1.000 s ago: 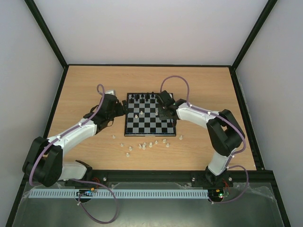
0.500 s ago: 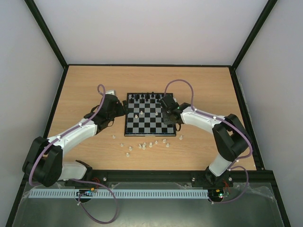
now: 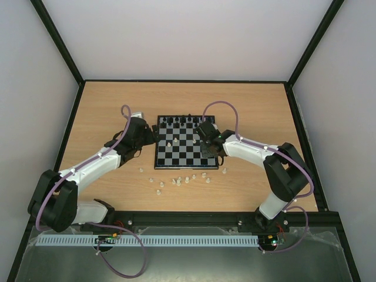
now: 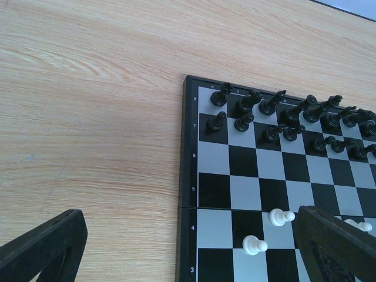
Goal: Set up the chess pieces on the board
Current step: Place the chess piece on the chessboard.
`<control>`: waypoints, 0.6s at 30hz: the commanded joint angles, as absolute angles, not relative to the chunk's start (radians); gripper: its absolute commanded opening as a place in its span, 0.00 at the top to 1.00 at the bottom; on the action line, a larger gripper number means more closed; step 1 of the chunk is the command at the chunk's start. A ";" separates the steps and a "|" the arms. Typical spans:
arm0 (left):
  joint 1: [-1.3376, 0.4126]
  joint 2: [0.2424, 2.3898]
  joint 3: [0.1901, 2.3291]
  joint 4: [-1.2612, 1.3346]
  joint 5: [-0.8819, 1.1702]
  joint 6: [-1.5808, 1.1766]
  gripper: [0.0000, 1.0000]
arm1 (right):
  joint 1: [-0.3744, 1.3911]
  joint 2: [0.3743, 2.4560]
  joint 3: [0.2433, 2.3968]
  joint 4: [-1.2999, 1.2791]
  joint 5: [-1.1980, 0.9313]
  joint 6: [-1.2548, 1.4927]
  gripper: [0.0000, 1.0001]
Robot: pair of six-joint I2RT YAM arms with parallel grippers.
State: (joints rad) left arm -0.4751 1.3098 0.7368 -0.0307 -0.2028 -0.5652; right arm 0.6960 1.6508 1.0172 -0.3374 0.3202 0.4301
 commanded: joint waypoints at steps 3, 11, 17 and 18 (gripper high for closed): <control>-0.482 1.298 0.769 -0.042 -0.216 -0.558 0.00 | 0.703 1.676 1.012 -0.393 0.341 0.442 0.91; -0.483 1.296 0.770 -0.043 -0.218 -0.560 0.01 | 0.704 1.696 1.010 -0.391 0.338 0.440 0.87; -0.483 1.297 0.769 -0.043 -0.219 -0.561 0.01 | 0.703 1.686 1.019 -0.399 0.338 0.437 0.79; -0.483 1.296 0.770 -0.044 -0.220 -0.560 0.01 | 0.704 1.680 1.023 -0.402 0.340 0.435 0.77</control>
